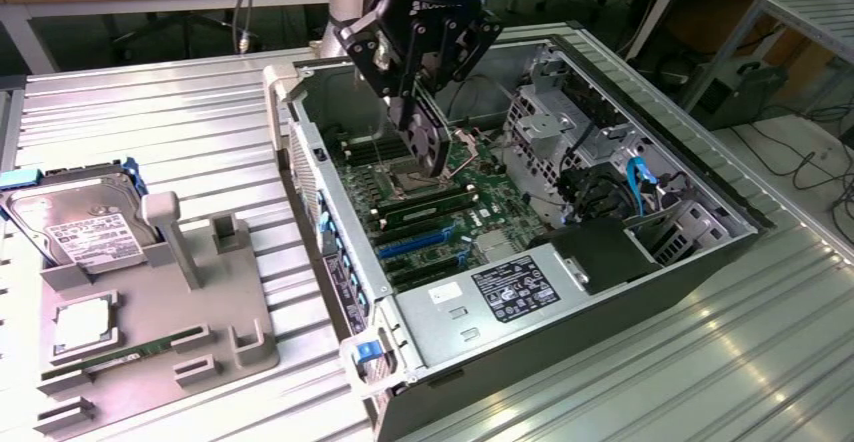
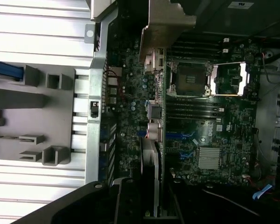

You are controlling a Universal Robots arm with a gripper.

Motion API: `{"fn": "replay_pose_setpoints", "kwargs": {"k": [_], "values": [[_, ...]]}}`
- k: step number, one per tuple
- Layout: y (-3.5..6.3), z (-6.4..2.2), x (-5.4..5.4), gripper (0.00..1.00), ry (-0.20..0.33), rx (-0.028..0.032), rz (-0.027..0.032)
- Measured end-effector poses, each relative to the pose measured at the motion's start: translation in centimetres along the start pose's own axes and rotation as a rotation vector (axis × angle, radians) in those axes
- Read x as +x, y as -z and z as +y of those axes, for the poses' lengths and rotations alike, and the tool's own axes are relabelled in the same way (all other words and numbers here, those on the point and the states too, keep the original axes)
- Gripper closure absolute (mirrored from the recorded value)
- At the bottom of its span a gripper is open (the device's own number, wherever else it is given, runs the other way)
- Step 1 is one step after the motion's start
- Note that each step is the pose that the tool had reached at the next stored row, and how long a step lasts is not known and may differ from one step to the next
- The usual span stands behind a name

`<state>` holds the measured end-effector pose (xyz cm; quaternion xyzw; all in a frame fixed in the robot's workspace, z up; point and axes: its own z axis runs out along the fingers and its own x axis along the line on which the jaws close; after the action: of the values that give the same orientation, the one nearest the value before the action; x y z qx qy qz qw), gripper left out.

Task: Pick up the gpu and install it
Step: 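Pick up the gpu and move the gpu toward the slot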

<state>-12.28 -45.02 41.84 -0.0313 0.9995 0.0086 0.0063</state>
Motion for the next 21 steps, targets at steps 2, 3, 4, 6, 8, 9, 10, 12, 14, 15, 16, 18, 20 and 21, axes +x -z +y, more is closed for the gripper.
{"fn": "replay_pose_setpoints", "kwargs": {"k": [2, 3, 4, 6, 8, 9, 10, 12, 14, 15, 16, 18, 20, 21], "values": [[-0.02, -0.02, -0.3, 0.73, 0.001, 0.0000, -0.0002], [-0.03, -0.03, -0.4, 0.73, 0.002, 0.0000, -0.0003], [-0.05, -0.04, -0.6, 0.73, 0.002, -0.0001, -0.0004], [-0.07, -0.06, -0.9, 0.73, 0.003, 0.0000, -0.0004], [-0.09, -0.08, -1.2, 0.73, 0.004, -0.0001, -0.0005], [-0.11, -0.09, -1.4, 0.73, 0.005, -0.0001, -0.0007], [-0.12, -0.10, -1.6, 0.73, 0.005, 0.0000, -0.0009], [-0.17, -0.13, -2.0, 0.73, 0.005, 0.0001, -0.0019], [-0.22, -0.15, -2.4, 0.73, 0.005, 0.0002, -0.0037], [-0.25, -0.17, -2.6, 0.73, 0.004, 0.0002, -0.0044], [-0.28, -0.18, -2.8, 0.73, 0.002, 0.0004, -0.0050], [-0.35, -0.20, -3.2, 0.73, -0.004, 0.0003, -0.0056], [-0.37, -0.22, -3.5, 0.73, -0.006, 0.0004, -0.0056], [-0.38, -0.23, -3.6, 0.73, -0.006, 0.0004, -0.0056]]}}
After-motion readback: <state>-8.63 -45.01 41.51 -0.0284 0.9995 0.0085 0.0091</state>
